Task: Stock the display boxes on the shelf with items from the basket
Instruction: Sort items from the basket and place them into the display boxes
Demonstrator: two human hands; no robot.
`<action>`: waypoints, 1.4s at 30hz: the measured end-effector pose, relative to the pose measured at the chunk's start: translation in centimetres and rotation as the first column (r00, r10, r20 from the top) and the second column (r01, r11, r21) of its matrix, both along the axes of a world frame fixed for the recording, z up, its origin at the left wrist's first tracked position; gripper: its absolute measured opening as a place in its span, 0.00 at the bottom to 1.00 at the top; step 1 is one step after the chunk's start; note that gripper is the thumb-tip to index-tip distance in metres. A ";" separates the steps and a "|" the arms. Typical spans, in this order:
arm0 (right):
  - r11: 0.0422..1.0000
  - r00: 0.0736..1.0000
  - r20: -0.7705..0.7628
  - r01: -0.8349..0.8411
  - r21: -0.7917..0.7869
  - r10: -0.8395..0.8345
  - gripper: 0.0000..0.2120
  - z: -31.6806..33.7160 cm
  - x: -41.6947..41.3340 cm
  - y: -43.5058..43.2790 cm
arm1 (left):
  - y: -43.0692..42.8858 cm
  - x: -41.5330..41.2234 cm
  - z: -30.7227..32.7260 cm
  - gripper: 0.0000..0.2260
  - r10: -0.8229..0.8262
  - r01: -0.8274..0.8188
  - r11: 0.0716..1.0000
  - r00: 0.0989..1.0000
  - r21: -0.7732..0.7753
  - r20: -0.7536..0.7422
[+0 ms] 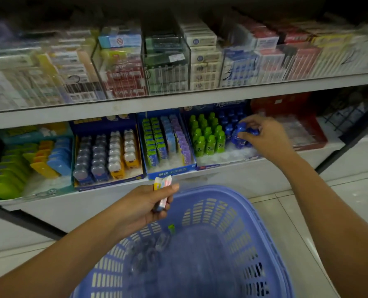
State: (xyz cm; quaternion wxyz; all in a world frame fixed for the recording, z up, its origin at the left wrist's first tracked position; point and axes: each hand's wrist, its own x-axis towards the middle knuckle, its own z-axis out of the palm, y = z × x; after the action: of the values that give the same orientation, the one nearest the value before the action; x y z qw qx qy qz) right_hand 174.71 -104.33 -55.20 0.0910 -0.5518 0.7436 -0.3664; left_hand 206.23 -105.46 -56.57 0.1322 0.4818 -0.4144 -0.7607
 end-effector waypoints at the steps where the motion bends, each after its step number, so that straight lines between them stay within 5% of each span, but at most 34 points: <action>1: 0.999 0.998 -0.037 -0.040 0.036 0.041 0.13 -0.4 -0.3 -0.5 | 0.0 0.1 0.0 0.21 -0.001 0.001 1.000 1.000 0.003 -0.004; 6: 0.980 0.970 -0.197 -0.113 0.162 0.144 0.13 -1.2 -1.2 -2.2 | -0.1 0.4 0.3 0.22 -0.006 0.006 1.000 0.999 0.004 -0.031; 16: 0.935 0.974 -0.176 -0.073 0.346 0.141 0.16 -0.6 -1.7 -3.7 | -0.2 0.5 1.1 0.11 0.010 0.016 0.989 0.984 0.144 -0.178; 19: 0.886 0.946 -0.277 -0.021 0.464 0.167 0.18 0.6 -1.0 -4.0 | 0.4 0.6 2.2 0.15 0.016 0.028 0.986 0.965 0.164 -0.263; 22: 0.925 0.903 -0.406 0.029 0.378 0.137 0.22 1.3 0.6 -3.2 | 1.0 0.6 2.8 0.13 -0.003 0.030 0.995 0.962 0.095 -0.273; 25: 0.976 0.985 -0.076 -0.137 0.170 0.152 0.18 2.3 4.4 -1.1 | 1.6 0.9 2.7 0.10 0.003 0.000 1.000 0.969 0.012 -0.249; 29: 0.871 0.854 0.334 -0.467 0.153 0.399 0.15 3.6 11.5 2.0 | 2.0 1.8 2.6 0.07 0.040 -0.054 0.996 0.979 -0.070 -0.199; 31: 0.821 0.797 0.330 -0.562 0.098 0.506 0.20 4.0 14.5 3.3 | 2.0 2.4 2.7 0.07 0.097 -0.117 0.988 0.979 -0.104 -0.178; 34: 0.712 0.722 0.036 -0.688 0.141 0.690 0.25 3.5 17.5 4.6 | 1.9 3.4 3.1 0.08 0.160 -0.181 0.978 0.970 -0.106 -0.185; 36: 0.728 0.727 -0.049 -0.679 0.089 0.684 0.26 2.6 19.0 4.9 | 2.0 4.1 3.4 0.09 0.170 -0.196 0.973 0.966 -0.120 -0.194; 39: 0.874 0.864 0.142 -0.463 -0.150 0.482 0.24 1.5 21.3 4.9 | 2.5 4.5 3.5 0.08 0.222 -0.253 0.963 0.941 -0.095 -0.257; 42: 0.944 0.894 0.313 -0.272 -0.189 0.321 0.19 0.6 22.4 4.4 | 2.5 4.8 3.6 0.13 0.310 -0.343 0.938 0.899 -0.057 -0.310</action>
State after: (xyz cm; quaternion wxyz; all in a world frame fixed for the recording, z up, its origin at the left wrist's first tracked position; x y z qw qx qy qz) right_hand 197.07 -99.98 -54.61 0.2336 -0.5925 0.5962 -0.4889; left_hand 211.02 -102.98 -53.01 0.3448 0.4168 -0.3445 -0.7673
